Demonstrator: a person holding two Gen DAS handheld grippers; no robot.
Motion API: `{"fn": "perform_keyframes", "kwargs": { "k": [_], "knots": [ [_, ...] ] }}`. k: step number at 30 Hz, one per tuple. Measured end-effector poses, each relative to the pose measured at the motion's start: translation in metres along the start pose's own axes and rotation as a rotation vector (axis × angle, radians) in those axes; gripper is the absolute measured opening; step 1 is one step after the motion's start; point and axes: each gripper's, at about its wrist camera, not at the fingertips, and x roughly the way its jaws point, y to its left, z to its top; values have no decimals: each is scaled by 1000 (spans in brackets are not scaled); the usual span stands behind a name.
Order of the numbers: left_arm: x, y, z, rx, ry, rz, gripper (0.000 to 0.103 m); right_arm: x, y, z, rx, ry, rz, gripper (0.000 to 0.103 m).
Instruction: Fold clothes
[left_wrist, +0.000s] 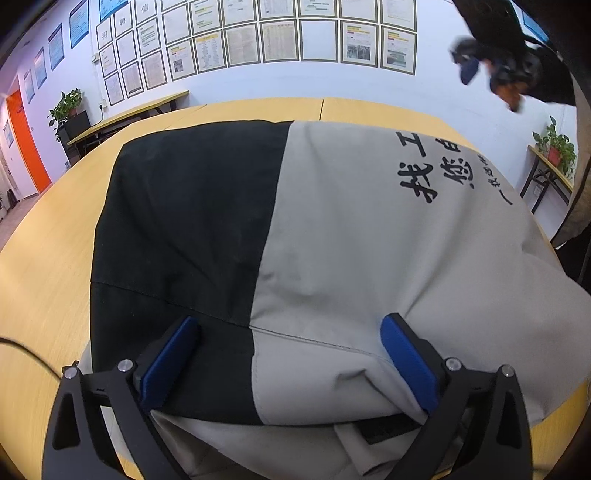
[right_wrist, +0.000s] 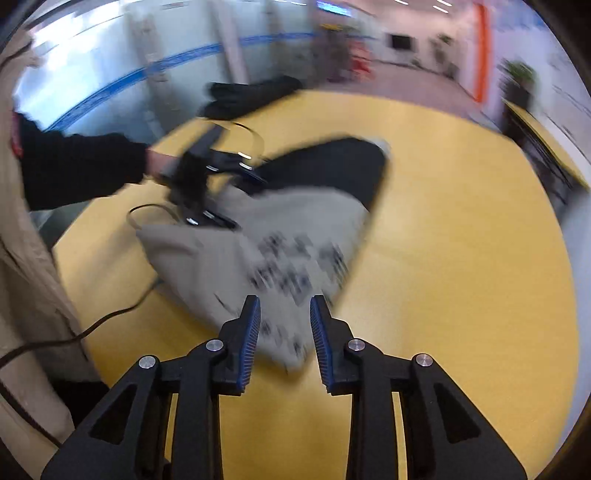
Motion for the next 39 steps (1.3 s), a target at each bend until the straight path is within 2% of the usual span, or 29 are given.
{"fn": "perform_keyframes", "kwargs": {
  "k": [1, 2, 3, 5, 8, 11, 15, 17, 20, 24, 27, 30, 31, 34, 37, 39],
  "knots": [
    [0, 0, 0, 0, -1, 1, 103, 20, 0, 7, -73, 39, 27, 11],
    [0, 0, 0, 1, -2, 3, 103, 41, 0, 13, -142, 85, 54, 7],
    [0, 0, 0, 4, -3, 5, 103, 67, -3, 5, -189, 163, 78, 4],
    [-1, -1, 0, 7, -9, 10, 103, 101, -8, -18, -240, 254, 108, 5],
    [-6, -1, 2, -23, -7, 33, 102, 113, -13, -32, -215, 240, 125, 6],
    [-40, -21, 13, -67, -1, 116, 94, 117, -11, -36, -197, 216, 118, 6],
    [-119, -97, 50, -26, -166, 160, 95, 119, -17, -37, -140, 200, 149, 5],
    [-135, -134, 66, -26, -214, 142, 95, 120, -16, -37, -141, 195, 157, 5],
    [-105, -169, 64, -45, -159, 71, 95, 122, -19, -37, -149, 186, 175, 3],
    [-41, -186, 31, -98, 11, 31, 95, 119, -29, -45, -186, 168, 203, 3],
    [-28, -192, 6, -97, 16, 31, 94, 121, -33, -44, -227, 173, 230, 3],
    [-27, -186, 3, -122, 32, 7, 94, 118, -29, -33, -280, 197, 255, 2],
    [-27, -184, 4, -124, 39, 0, 94, 112, -25, -25, -301, 193, 270, 5],
    [-27, -179, 3, -126, 43, -30, 94, 97, -12, -7, -363, 169, 369, 5],
    [-21, -179, 1, -113, 30, -43, 94, 132, 1, -38, -527, 329, 350, 4],
    [-20, -179, 1, -114, 22, -45, 94, 147, -13, -41, -441, 305, 392, 0]
  ]
}}
